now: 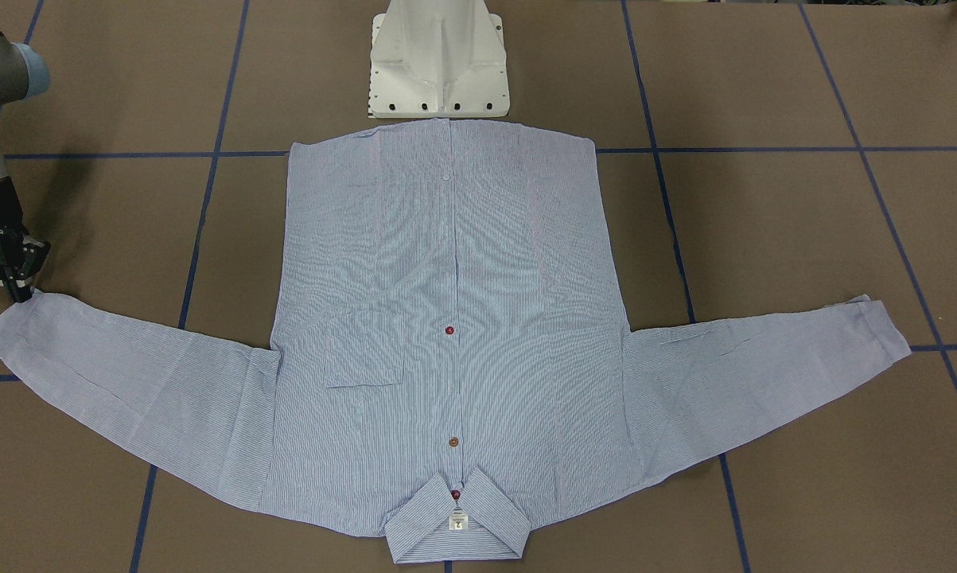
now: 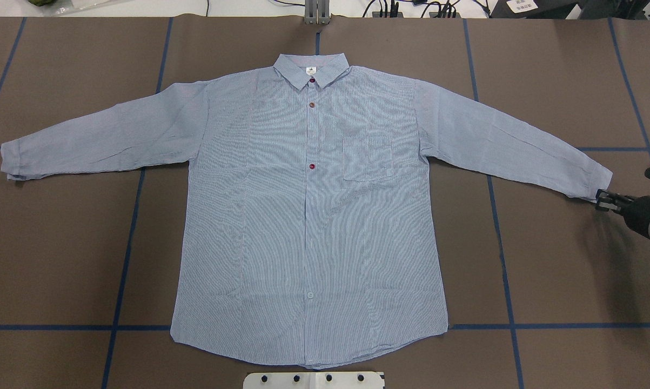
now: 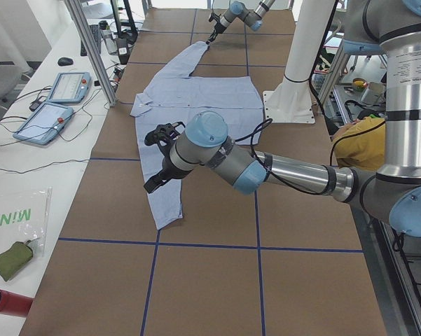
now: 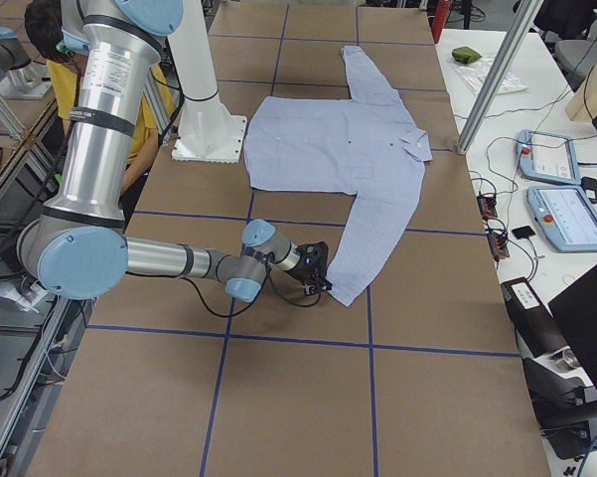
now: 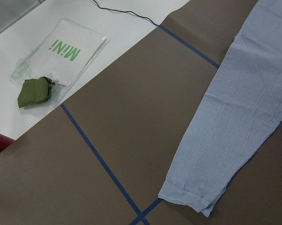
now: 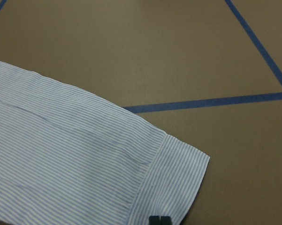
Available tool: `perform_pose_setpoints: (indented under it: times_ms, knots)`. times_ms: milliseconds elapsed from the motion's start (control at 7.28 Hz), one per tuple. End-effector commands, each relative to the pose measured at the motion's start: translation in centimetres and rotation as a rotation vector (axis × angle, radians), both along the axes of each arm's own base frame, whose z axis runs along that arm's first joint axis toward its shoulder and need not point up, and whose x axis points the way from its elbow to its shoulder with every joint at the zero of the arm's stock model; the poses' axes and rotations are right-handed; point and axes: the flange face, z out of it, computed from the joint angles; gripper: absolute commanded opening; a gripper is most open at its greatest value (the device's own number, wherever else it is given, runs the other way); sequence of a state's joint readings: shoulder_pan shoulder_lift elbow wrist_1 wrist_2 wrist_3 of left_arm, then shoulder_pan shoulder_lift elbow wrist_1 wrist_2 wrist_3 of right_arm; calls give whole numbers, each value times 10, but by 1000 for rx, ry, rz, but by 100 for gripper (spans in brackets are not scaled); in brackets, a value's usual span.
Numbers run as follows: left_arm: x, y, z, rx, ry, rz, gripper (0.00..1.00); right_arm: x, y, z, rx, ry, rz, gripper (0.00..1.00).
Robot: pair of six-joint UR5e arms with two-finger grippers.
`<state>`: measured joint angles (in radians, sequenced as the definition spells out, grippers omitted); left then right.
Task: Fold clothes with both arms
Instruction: 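Lower the right gripper to the sleeve cuff nearest it and grasp, then carry the sleeve with the right gripper across the shirt front and release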
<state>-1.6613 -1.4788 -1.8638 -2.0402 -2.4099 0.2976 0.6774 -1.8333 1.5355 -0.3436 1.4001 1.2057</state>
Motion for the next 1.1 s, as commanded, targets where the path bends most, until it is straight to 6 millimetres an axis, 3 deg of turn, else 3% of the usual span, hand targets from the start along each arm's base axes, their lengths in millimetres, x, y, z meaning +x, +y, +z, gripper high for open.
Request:
perform_pose_setpoints:
  times_ms: [0,137,275,412,549,687,961]
  knots:
    - [0,0,0,0,0,0,100,1,-1,-1,4,1,5,0]
    - [1,0,0,-1,11,8,100,3,0,-12,14,-16,-1,0]
    - [1,1,-1,0,12,8,100,1,0,-49,37,-72,-30,0]
    - [1,0,0,-2,12,8,100,13,-10,-70,43,-121,-28,0]
    - [1,1,-1,-1,12,7,100,13,-18,-90,62,-158,-28,0]
    - [1,1,-1,-1,12,7,100,-6,-40,-129,106,-203,-24,0]
    - [1,1,-1,-2,13,6,100,-53,-85,-236,244,-342,-28,0]
